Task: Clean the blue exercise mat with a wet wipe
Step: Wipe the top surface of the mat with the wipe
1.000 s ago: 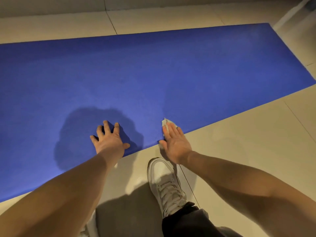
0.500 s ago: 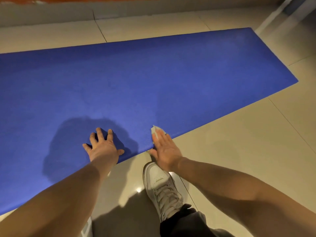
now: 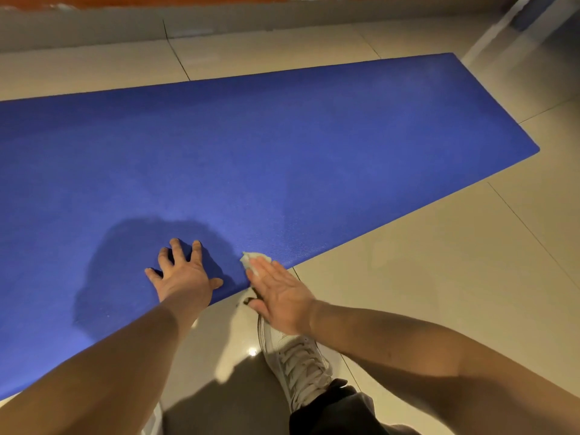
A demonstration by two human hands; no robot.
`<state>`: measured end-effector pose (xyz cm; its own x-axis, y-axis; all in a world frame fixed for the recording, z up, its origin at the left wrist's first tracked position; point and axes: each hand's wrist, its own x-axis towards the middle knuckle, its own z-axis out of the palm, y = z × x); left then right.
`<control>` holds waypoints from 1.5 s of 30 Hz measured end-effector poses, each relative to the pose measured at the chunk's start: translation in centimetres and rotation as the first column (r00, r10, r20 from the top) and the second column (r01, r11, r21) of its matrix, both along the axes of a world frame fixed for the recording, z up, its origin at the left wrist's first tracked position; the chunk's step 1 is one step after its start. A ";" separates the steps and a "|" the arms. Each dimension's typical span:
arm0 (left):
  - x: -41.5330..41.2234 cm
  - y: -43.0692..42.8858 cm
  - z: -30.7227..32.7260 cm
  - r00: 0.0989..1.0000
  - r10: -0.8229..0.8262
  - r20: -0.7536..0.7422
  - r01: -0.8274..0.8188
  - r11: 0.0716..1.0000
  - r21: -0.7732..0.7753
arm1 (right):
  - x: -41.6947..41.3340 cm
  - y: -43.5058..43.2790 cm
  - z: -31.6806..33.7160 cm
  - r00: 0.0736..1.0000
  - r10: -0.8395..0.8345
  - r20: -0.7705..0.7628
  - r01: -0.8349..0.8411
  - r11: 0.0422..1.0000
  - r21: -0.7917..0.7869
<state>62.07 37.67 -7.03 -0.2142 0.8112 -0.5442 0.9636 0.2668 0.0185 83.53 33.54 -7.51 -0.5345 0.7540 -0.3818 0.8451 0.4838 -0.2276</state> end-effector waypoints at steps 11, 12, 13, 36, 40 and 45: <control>0.1 0.4 0.9 1.000 0.019 0.025 -0.019 1.000 -0.020 | -2.4 -0.9 0.0 0.947 -0.309 -0.086 0.304 0.950 -0.067; 0.0 0.4 0.9 0.999 0.021 0.033 -0.021 1.000 -0.021 | -3.0 -1.1 0.1 0.949 -0.286 -0.135 0.276 0.957 -0.087; 0.0 0.3 1.0 0.999 0.013 0.049 -0.013 1.000 -0.009 | -3.0 -1.0 0.5 0.942 -0.281 -0.183 0.265 0.958 -0.107; 3.3 -3.9 20.2 0.415 0.126 0.901 -0.471 0.877 0.095 | -2.6 2.6 22.1 0.502 -0.796 -0.338 0.672 0.605 -0.427; 4.0 -3.9 23.0 0.425 0.052 0.904 -0.468 0.867 0.170 | -3.2 2.3 25.6 0.278 -0.893 -0.355 0.613 0.450 -0.650; 5.0 -4.0 26.0 0.462 -0.070 0.884 -0.418 0.862 0.286 | -3.3 1.8 28.6 0.065 -0.924 -0.376 0.468 0.361 -0.807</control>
